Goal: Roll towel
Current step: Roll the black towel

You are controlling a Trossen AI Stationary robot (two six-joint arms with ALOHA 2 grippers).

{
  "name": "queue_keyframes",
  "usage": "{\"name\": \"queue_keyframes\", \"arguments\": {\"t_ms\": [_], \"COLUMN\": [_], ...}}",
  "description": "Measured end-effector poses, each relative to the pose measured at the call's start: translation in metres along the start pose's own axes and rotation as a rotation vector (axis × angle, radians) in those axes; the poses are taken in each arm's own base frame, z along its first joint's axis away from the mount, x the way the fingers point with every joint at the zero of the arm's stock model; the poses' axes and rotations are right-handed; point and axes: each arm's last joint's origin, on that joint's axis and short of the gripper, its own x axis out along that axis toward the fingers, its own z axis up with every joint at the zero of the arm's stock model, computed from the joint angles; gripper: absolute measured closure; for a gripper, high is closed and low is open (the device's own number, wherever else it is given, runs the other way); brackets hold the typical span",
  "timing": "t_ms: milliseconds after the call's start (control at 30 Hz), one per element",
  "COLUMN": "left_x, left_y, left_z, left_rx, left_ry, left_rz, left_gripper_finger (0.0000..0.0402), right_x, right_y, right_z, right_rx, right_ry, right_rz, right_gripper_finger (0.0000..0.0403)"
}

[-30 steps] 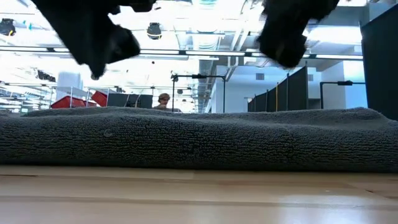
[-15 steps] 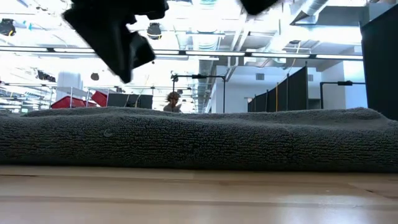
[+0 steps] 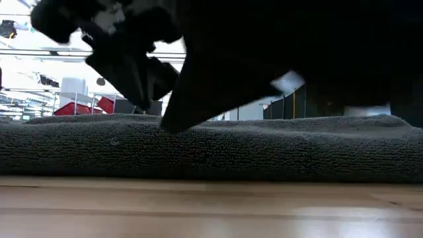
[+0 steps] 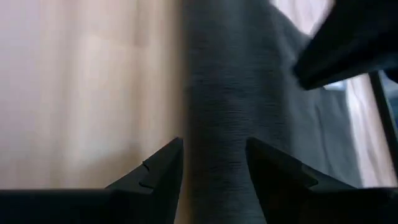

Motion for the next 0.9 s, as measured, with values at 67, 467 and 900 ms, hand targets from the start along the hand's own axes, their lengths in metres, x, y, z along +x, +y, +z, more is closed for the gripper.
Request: {"name": "queue_keyframes", "arguments": {"t_ms": [67, 467, 900], "left_x": [0.000, -0.002, 0.019], "left_y": [0.007, 0.016, 0.024], "left_z": [-0.002, -0.002, -0.001], "left_rx": [-0.006, -0.035, -0.014], "left_ry": [-0.028, -0.089, -0.126], "left_rz": [0.015, -0.068, -0.035], "left_gripper_finger": [0.0362, 0.0362, 0.0362], "right_x": [0.003, -0.002, 0.017], "right_y": [-0.008, -0.025, -0.027], "right_z": [0.003, 0.008, -0.001], "right_rx": [0.015, 0.028, 0.002], "right_ry": [0.022, 0.168, 0.241], "right_rz": [-0.003, 0.145, 0.188], "right_gripper_finger": [0.0239, 0.0166, 0.0110]}}
